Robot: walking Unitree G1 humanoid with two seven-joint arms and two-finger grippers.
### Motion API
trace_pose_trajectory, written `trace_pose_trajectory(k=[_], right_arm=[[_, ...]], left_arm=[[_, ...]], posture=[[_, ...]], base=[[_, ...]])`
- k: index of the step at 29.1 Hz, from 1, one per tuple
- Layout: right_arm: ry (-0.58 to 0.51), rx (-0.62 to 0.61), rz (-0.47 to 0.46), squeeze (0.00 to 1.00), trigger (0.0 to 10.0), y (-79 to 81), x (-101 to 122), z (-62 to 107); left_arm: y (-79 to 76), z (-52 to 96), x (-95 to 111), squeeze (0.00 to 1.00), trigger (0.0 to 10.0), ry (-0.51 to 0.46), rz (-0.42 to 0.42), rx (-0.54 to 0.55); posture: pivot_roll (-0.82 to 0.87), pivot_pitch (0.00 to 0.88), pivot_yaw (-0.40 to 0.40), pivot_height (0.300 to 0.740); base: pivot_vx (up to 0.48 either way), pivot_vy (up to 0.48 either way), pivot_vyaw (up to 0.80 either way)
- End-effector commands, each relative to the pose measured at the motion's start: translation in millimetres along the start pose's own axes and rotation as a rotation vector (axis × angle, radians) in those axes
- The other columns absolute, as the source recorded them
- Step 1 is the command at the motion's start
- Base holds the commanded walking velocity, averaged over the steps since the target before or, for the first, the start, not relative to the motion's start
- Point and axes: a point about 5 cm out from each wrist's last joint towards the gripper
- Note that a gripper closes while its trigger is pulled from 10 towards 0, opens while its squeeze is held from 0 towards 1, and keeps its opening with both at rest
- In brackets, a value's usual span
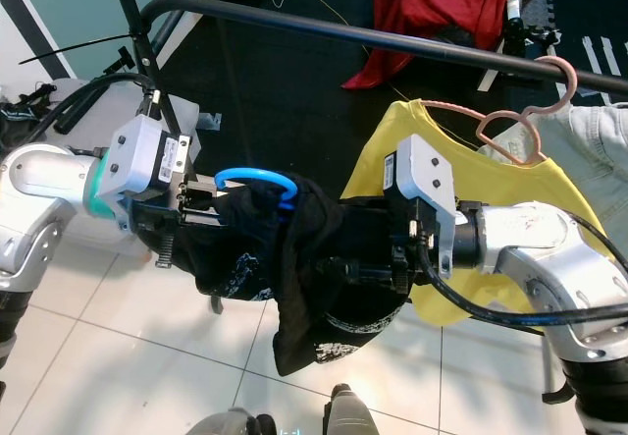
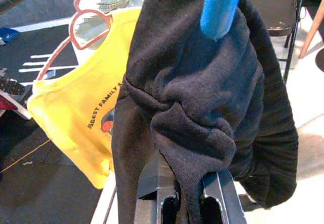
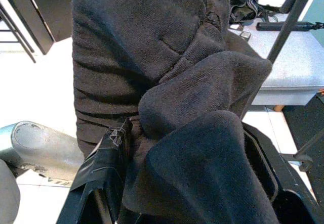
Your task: Hang hanger
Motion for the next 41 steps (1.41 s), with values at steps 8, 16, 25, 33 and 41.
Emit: trace_pose_trajectory(k=[8,16,25,33,41], right_arm=[[0.004,0.082,0.015,0.0,0.0,8.0,-0.9,-9.9],[-0.013,0.071,0.017,0.0,0.0,7.6,-0.3,-11.0],[-0.034,0.023,0.023,0.0,0.0,4.7,-0.7,-9.0],[-0.172,-0.174,-0.047,0.0,0.0,-11.8,-0.2,4.0],[-0.282,-0.28,-0.101,0.0,0.0,-21.3,2.9,9.6]], left_arm=[[7.2,-8.6,9.7,0.0,10.0,-0.055,-0.036,0.03],[11.2,-11.0,8.4,1.0,10.0,-0.058,-0.012,0.058],[19.7,5.5,8.7,0.0,10.0,-0.03,-0.004,0.052],[-9.6,49.3,-29.1,0.0,10.0,0.196,0.097,-0.039],[-14.9,47.3,-34.2,0.0,10.0,0.188,0.146,0.022]], posture=[[-0.17,0.054,0.106,0.74],[-0.17,0.055,0.113,0.74],[-0.17,0.059,0.121,0.74],[-0.16,0.068,0.12,0.74],[-0.16,0.072,0.114,0.74]], base=[[0.0,0.0,0.0],[0.0,0.0,0.0],[0.0,0.0,0.0],[0.0,0.0,0.0],[0.0,0.0,0.0]])
Point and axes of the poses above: a point about 5 cm out from each wrist's last joint towards the gripper, its own z axis pointing back from the gripper into the wrist, its own x axis along the axis of the wrist's last joint, y = z × x, and after that the axes turned 15 degrees about -z, right-handed
